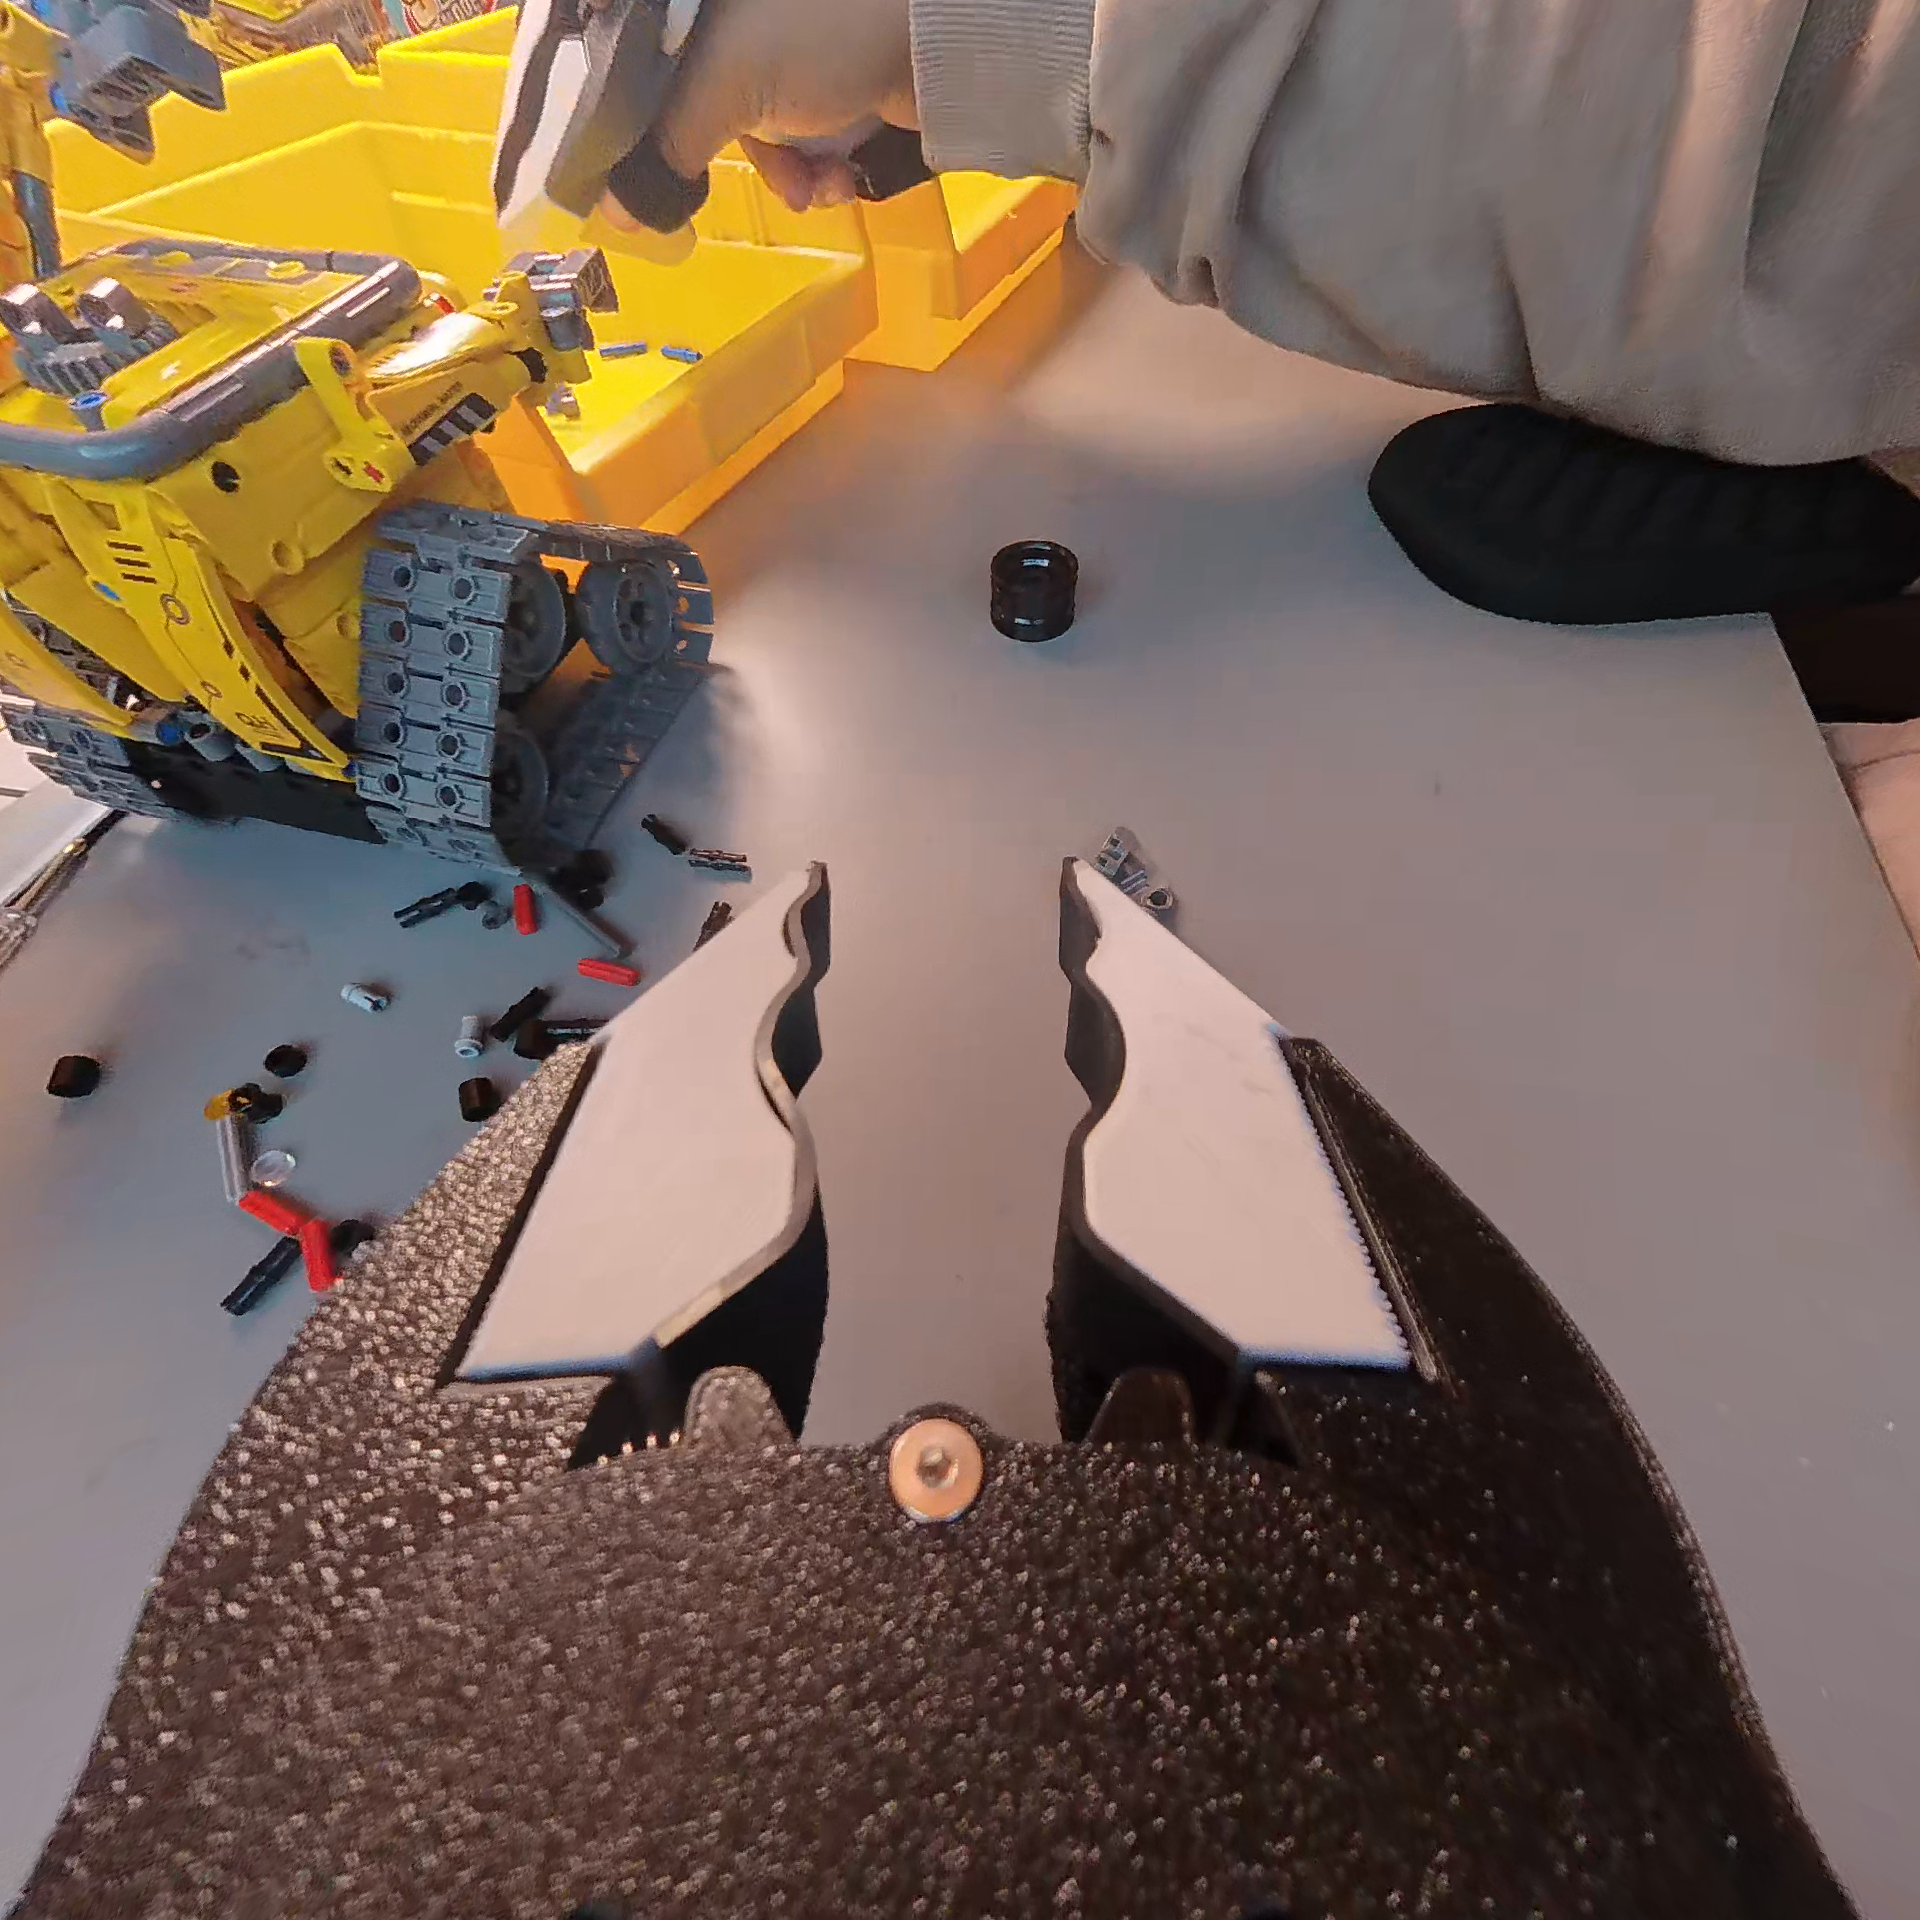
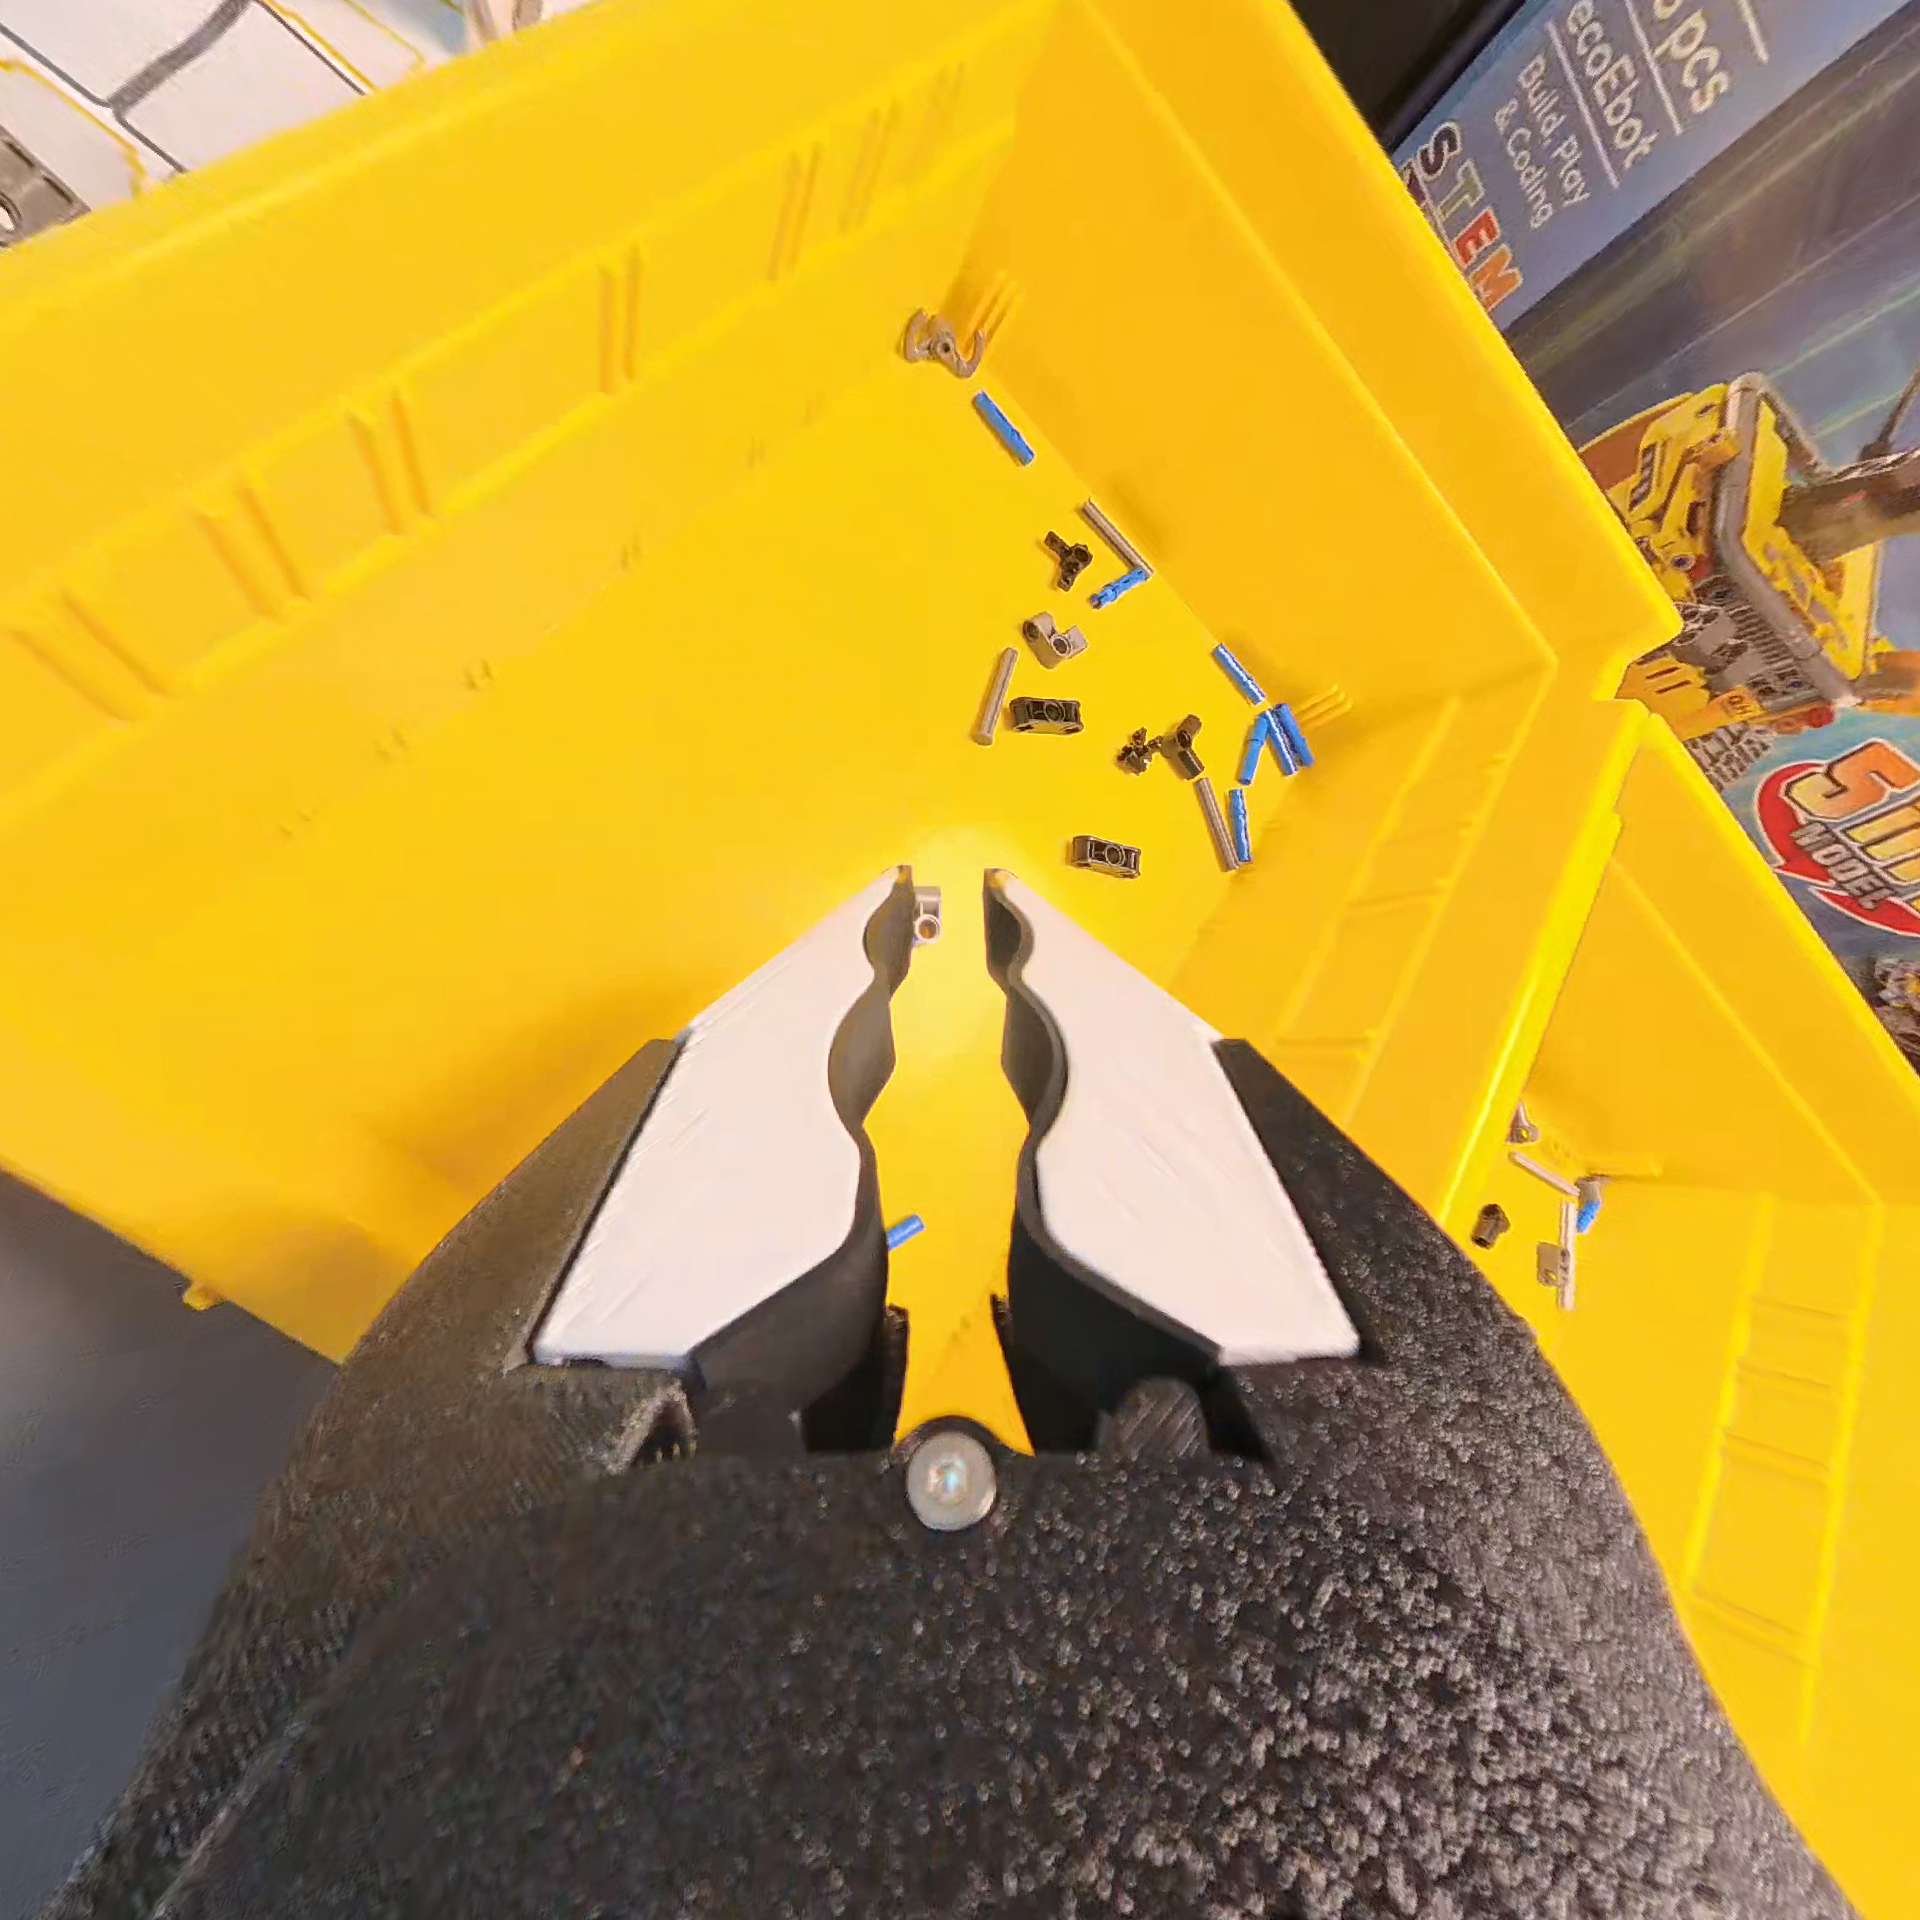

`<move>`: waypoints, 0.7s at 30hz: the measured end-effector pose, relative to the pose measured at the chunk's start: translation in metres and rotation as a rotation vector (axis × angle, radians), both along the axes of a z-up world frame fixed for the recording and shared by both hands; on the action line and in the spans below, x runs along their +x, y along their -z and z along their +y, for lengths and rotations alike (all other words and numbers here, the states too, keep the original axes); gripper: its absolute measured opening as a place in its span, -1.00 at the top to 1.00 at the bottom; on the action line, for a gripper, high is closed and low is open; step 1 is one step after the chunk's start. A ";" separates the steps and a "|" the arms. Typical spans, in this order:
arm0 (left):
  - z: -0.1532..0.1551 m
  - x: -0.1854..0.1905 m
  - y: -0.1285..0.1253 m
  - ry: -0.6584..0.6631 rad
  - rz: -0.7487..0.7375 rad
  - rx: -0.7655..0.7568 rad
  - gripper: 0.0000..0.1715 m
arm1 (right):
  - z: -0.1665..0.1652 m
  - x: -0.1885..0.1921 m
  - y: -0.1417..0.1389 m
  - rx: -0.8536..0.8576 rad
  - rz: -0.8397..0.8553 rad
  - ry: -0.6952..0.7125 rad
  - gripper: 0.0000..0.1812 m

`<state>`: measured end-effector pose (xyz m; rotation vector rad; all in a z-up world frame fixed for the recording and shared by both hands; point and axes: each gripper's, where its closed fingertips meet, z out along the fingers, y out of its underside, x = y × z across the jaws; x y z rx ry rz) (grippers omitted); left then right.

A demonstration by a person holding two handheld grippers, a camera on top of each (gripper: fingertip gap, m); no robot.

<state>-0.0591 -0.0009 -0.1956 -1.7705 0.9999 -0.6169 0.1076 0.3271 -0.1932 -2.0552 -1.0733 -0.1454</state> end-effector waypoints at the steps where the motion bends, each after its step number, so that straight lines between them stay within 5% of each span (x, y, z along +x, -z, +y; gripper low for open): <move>1: 0.000 0.000 0.000 0.003 -0.001 -0.003 0.48 | -0.002 -0.002 0.000 -0.002 0.025 -0.002 0.80; 6: -0.007 0.003 0.005 0.043 0.007 -0.044 0.43 | -0.033 -0.014 -0.032 0.073 0.217 -0.099 0.45; 11: -0.019 0.017 0.018 0.107 0.063 -0.080 0.41 | -0.135 -0.053 -0.065 0.047 0.413 -0.426 -0.08; 13: -0.022 0.023 0.022 0.126 0.082 -0.087 0.41 | -0.171 -0.060 -0.064 0.068 0.411 -0.513 0.11; 16: -0.025 0.030 0.029 0.137 0.111 -0.097 0.43 | -0.225 -0.073 -0.057 0.080 0.444 -0.653 1.00; 21: -0.025 0.038 0.043 0.141 0.190 -0.104 0.46 | -0.294 -0.102 -0.022 -0.054 0.486 -0.816 1.00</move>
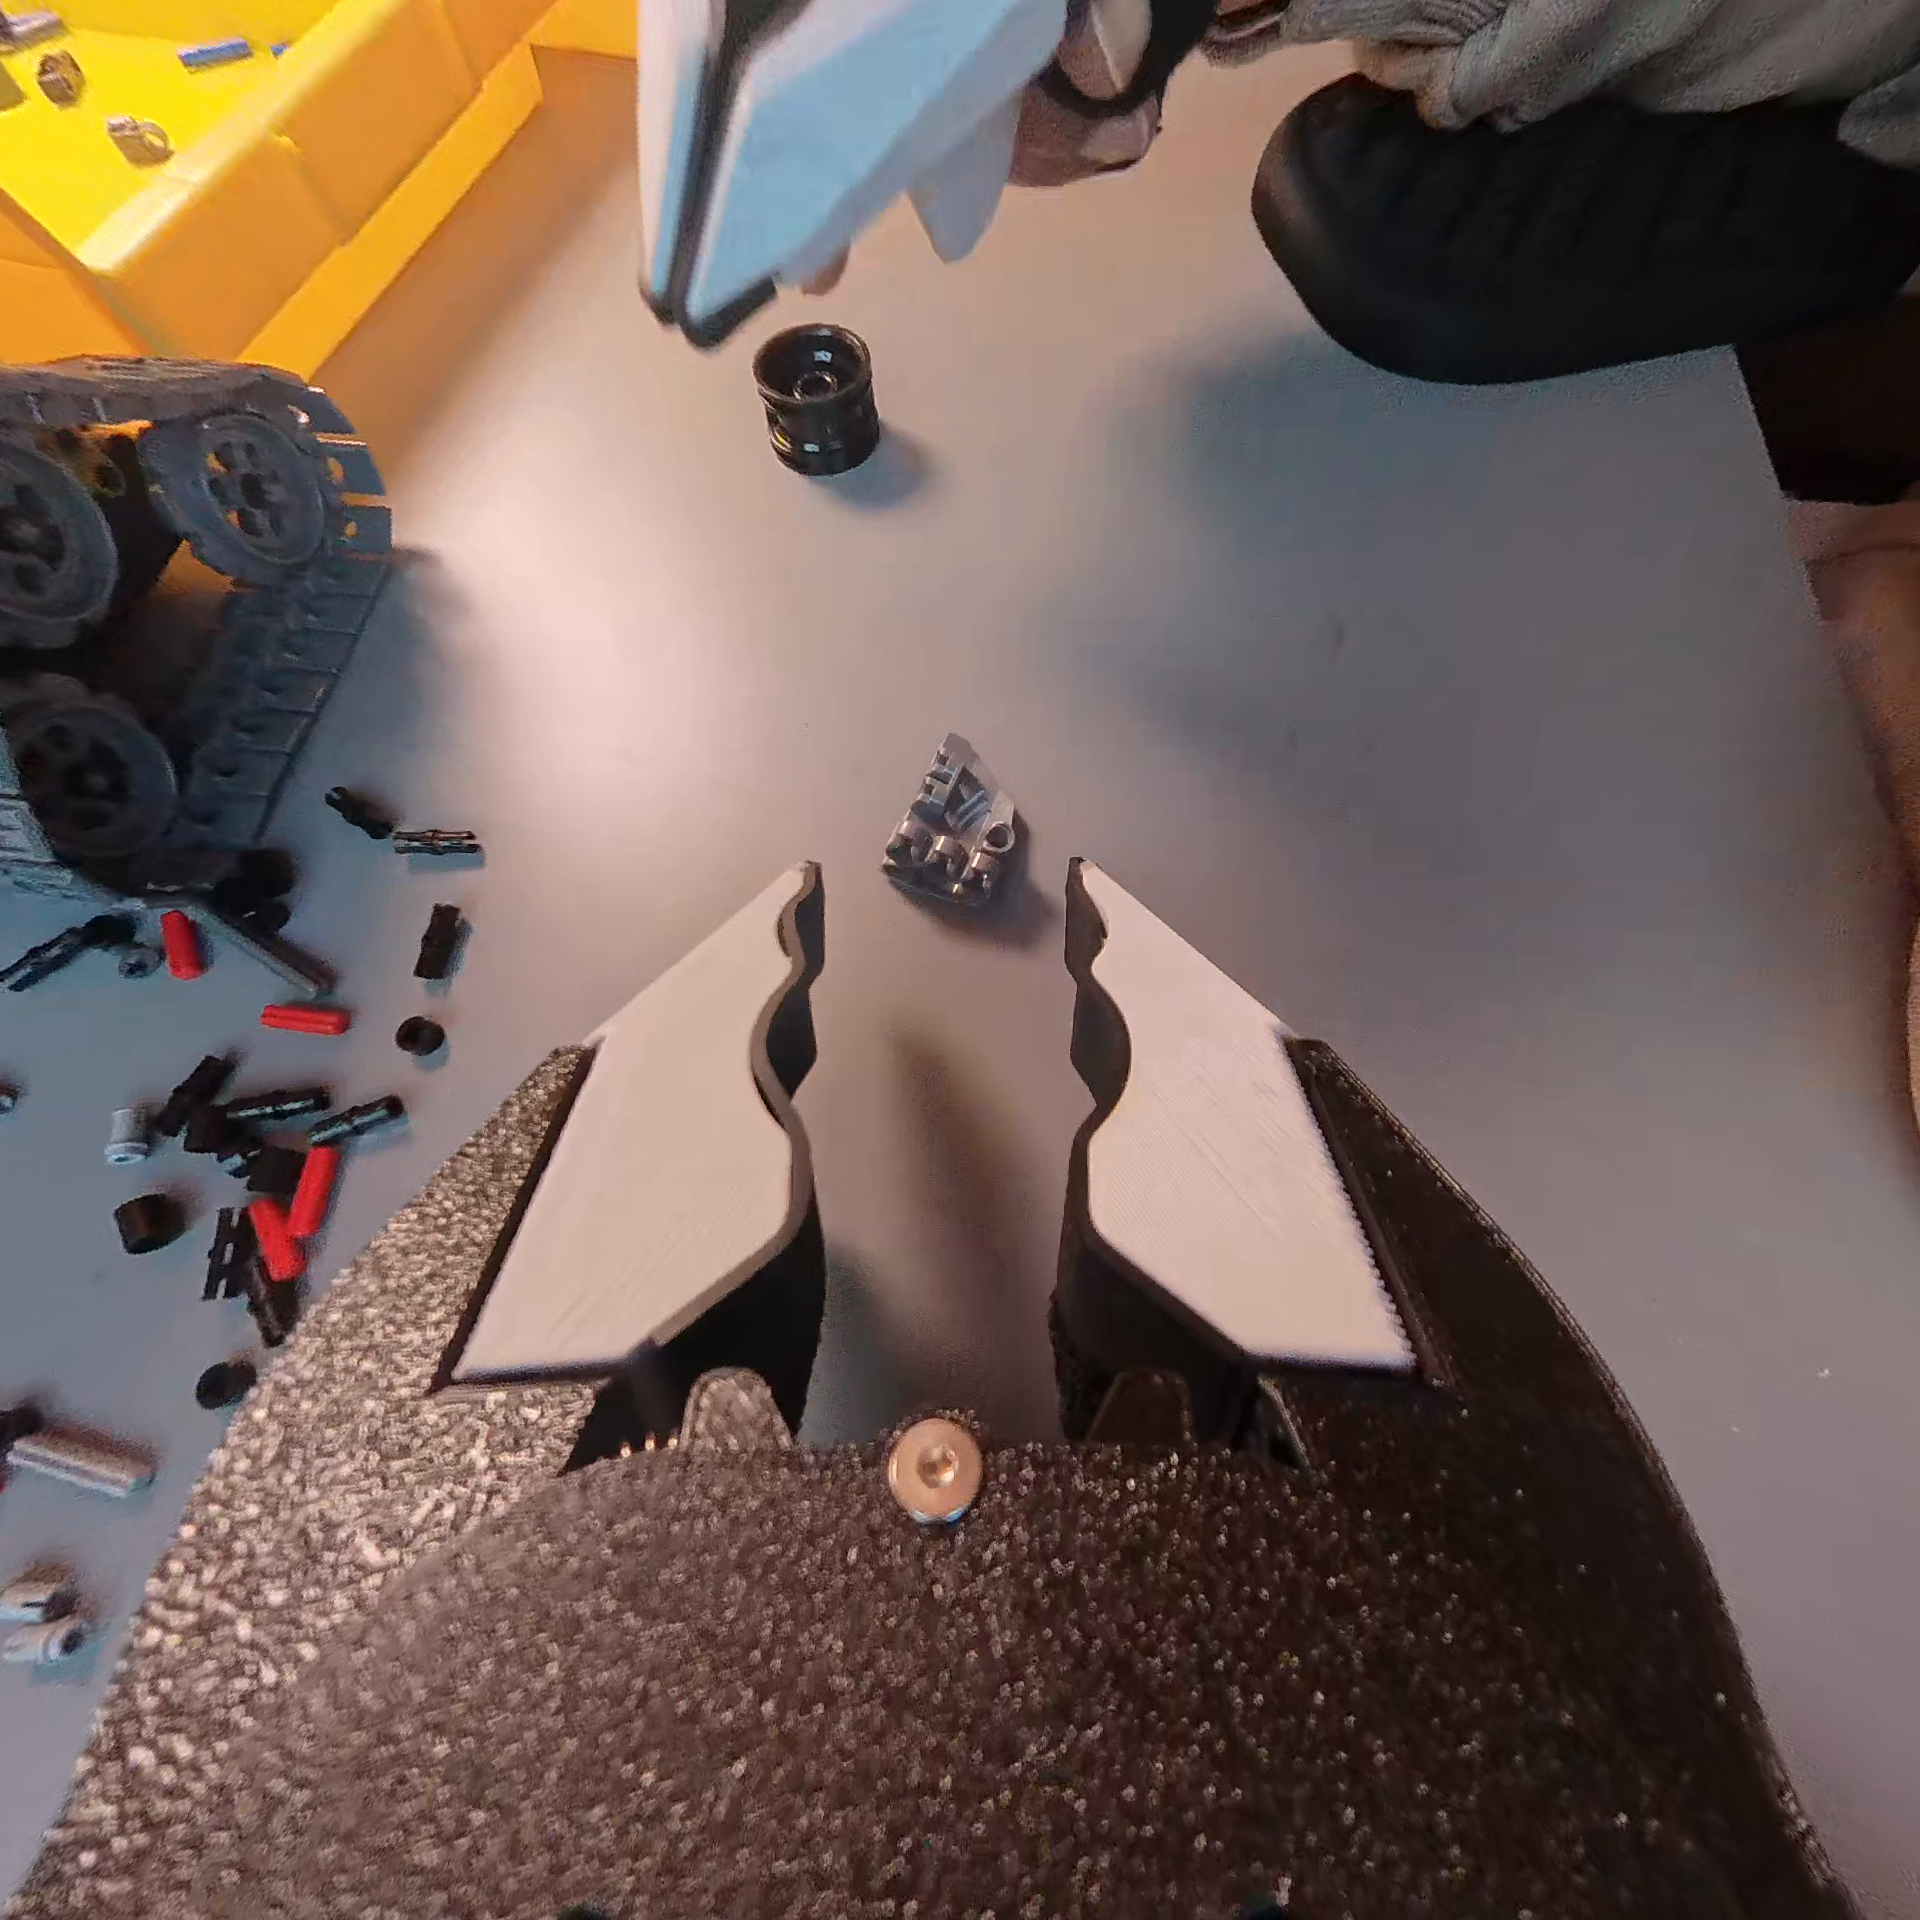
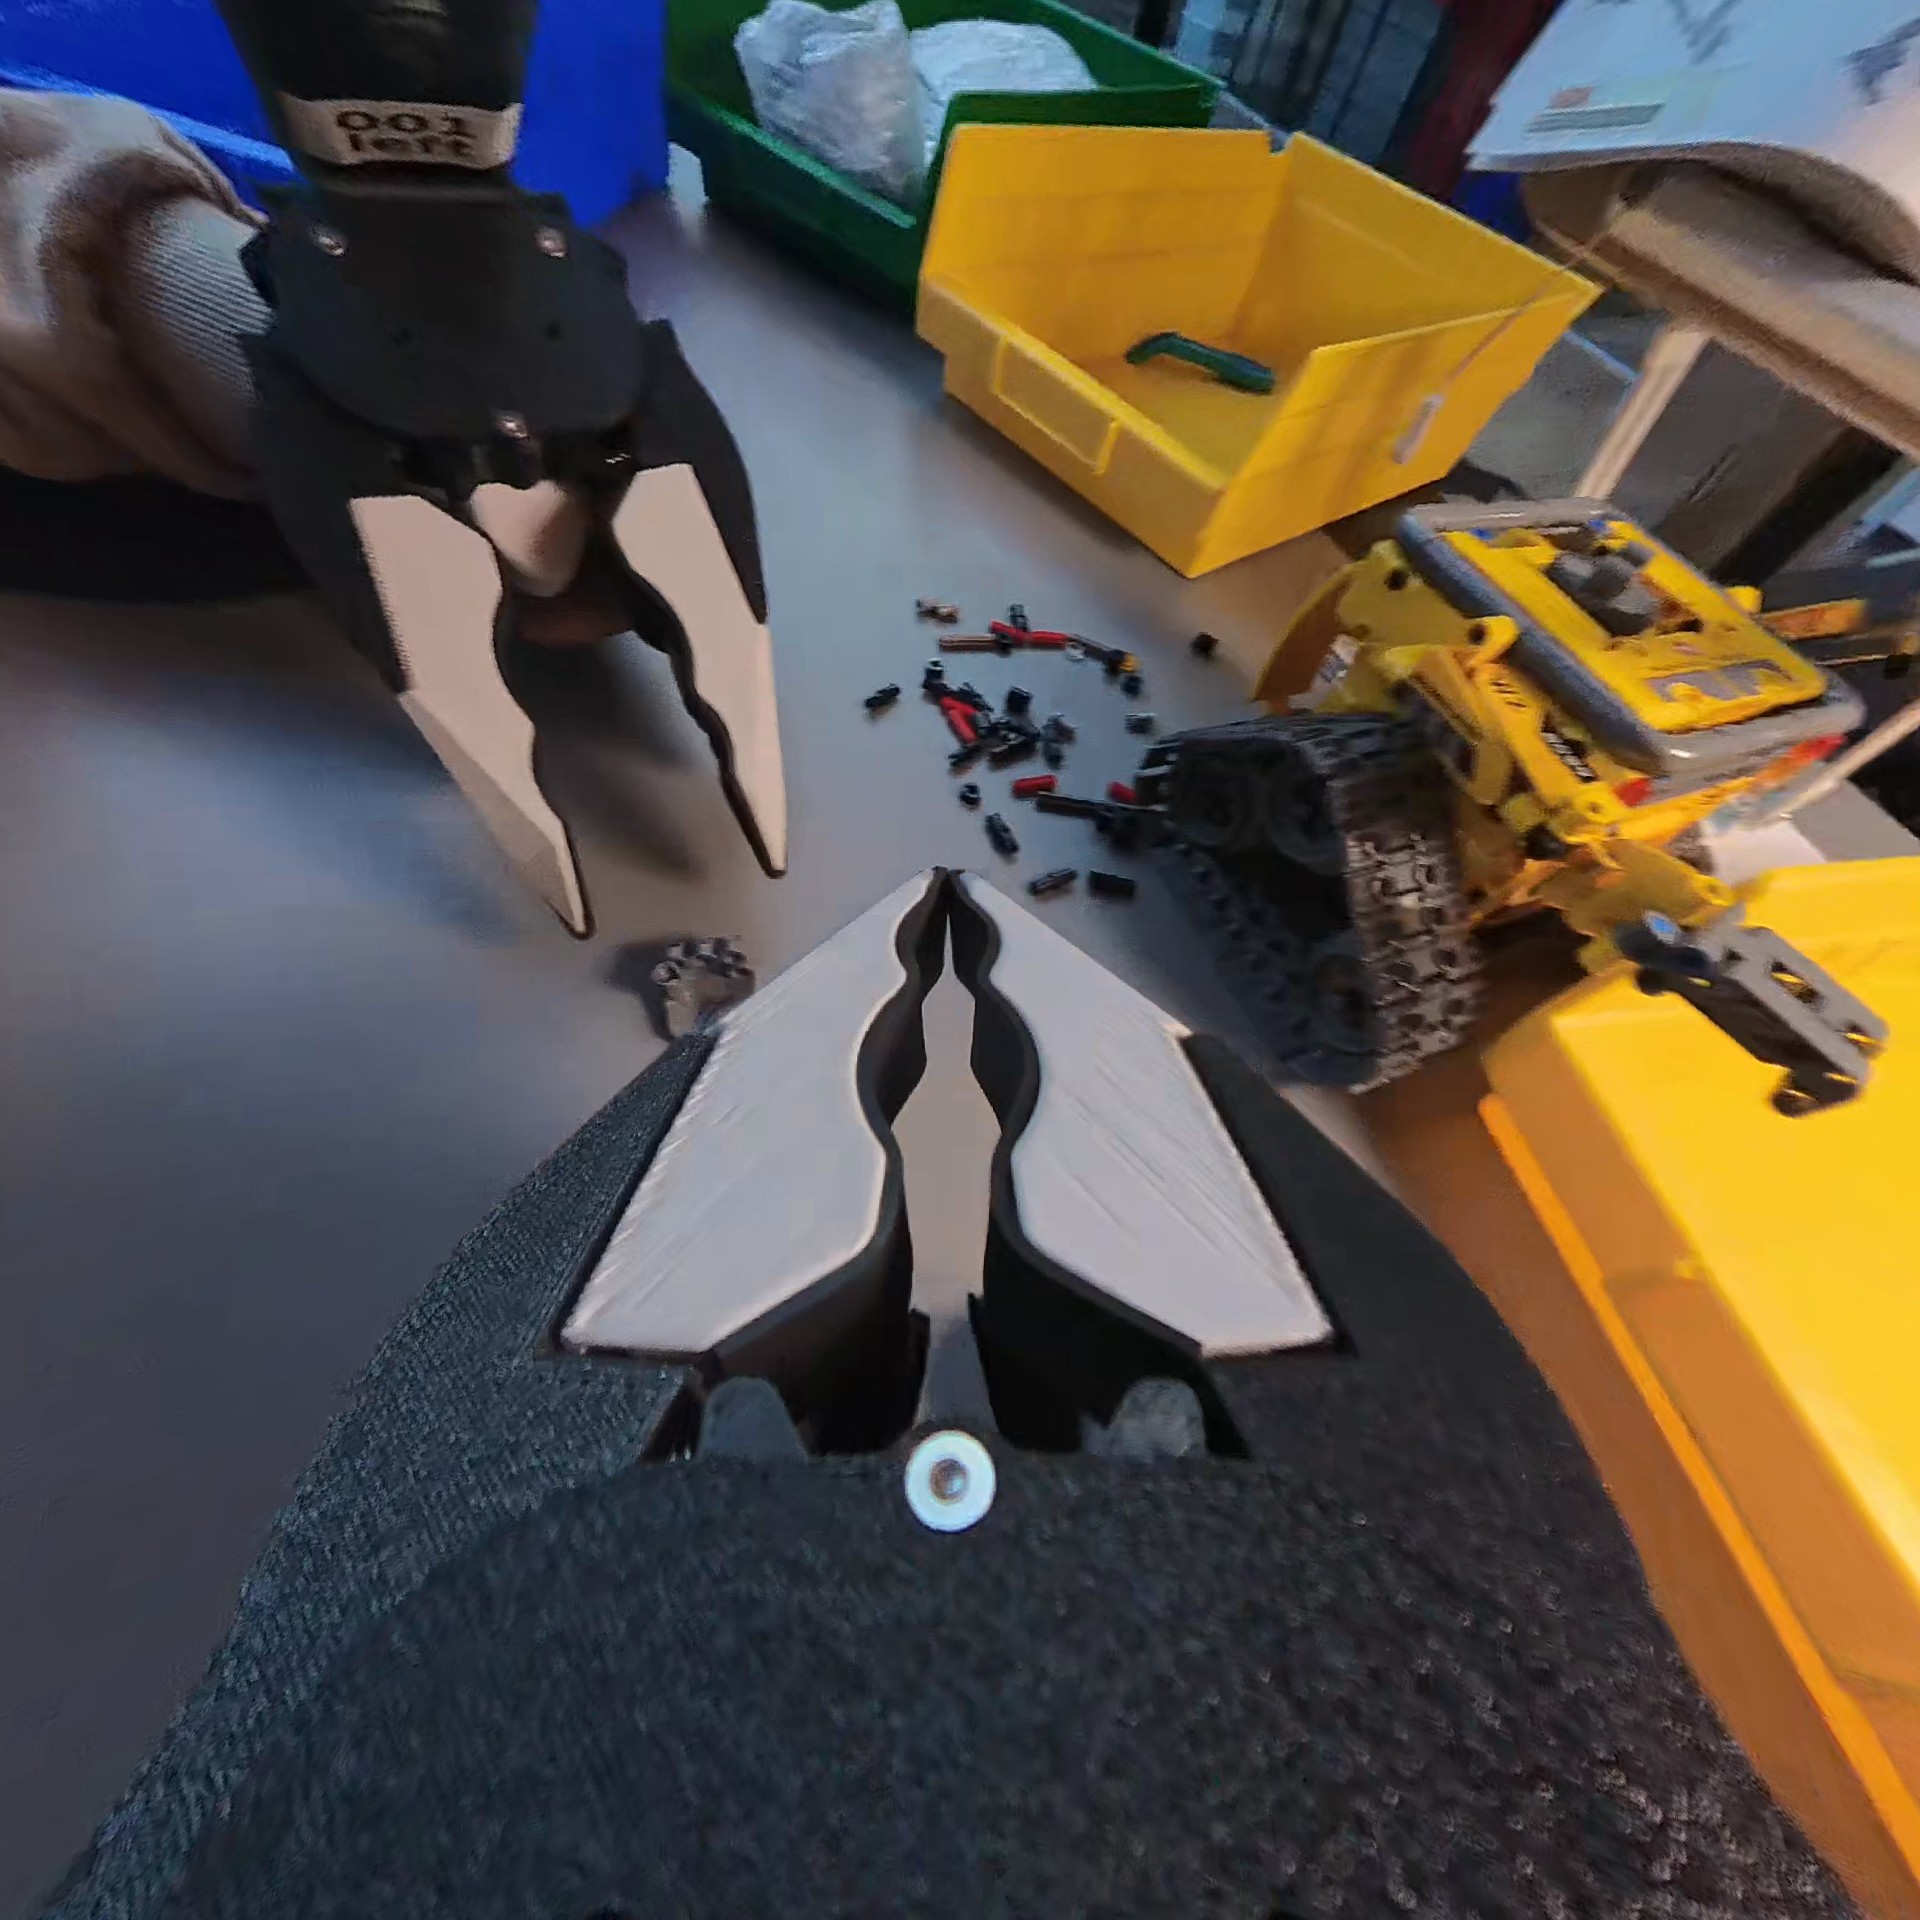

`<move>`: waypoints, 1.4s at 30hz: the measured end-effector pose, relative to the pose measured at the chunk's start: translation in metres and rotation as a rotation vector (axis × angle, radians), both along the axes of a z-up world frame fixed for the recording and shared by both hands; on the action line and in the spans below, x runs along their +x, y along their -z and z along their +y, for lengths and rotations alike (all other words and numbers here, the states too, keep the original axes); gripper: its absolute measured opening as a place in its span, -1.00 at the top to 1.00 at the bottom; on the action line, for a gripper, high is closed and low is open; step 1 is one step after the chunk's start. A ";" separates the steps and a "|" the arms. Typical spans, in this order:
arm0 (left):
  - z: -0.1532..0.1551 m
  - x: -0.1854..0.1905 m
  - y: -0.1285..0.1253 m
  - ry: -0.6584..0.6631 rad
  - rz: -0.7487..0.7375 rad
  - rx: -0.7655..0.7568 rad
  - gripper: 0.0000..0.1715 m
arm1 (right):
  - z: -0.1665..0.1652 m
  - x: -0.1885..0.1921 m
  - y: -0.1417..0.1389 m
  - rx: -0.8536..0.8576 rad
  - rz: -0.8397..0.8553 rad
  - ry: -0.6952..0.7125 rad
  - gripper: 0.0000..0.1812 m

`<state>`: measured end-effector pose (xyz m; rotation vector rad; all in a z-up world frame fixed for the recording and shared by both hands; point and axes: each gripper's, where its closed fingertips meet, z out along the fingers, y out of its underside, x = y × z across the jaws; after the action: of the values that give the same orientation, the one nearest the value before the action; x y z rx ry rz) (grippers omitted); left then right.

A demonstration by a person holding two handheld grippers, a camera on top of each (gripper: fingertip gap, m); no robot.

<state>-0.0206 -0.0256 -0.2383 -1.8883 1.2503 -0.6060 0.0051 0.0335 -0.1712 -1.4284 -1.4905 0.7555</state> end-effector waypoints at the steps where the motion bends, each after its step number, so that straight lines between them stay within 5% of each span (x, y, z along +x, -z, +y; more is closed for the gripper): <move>1: 0.000 0.002 0.002 0.004 0.015 0.000 0.46 | -0.008 -0.005 0.006 -0.003 -0.002 -0.024 1.00; 3: 0.002 0.006 0.006 0.003 0.043 0.005 0.49 | -0.021 -0.014 0.016 -0.010 -0.010 -0.071 0.98; 5: 0.004 0.007 0.011 0.000 0.077 0.011 0.53 | -0.032 -0.019 0.023 -0.024 -0.025 -0.111 0.75; 8: 0.009 0.005 0.013 -0.013 0.105 0.042 0.89 | -0.040 -0.020 0.032 -0.038 -0.047 -0.146 0.45; 12: 0.009 0.001 0.003 -0.016 0.048 0.026 0.90 | -0.046 -0.017 0.045 0.005 -0.095 -0.178 0.26; 15: 0.003 0.001 -0.010 0.002 -0.045 -0.012 0.89 | -0.046 -0.017 0.053 0.073 -0.138 -0.182 0.31; 23: -0.003 0.000 -0.038 0.017 -0.277 -0.130 0.90 | -0.050 -0.019 0.030 0.251 -0.029 -0.203 0.84; 27: -0.001 0.000 -0.047 0.015 -0.315 -0.085 0.88 | -0.051 -0.019 0.024 0.235 -0.002 -0.202 0.87; 31: -0.002 0.002 -0.053 0.024 -0.288 0.046 0.59 | -0.059 -0.019 0.013 0.035 0.083 -0.236 0.88; 39: -0.012 -0.001 -0.079 0.065 -0.319 0.117 0.78 | -0.073 -0.022 -0.005 -0.057 0.189 -0.277 0.89; 42: -0.004 -0.023 -0.102 -0.025 -0.318 0.196 0.78 | -0.068 -0.021 -0.008 -0.063 0.199 -0.244 0.66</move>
<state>-0.0439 -0.0300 -0.1366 -1.5723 1.0372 -0.7116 -0.0161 -0.0346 -0.1628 -1.1899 -1.5114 1.0714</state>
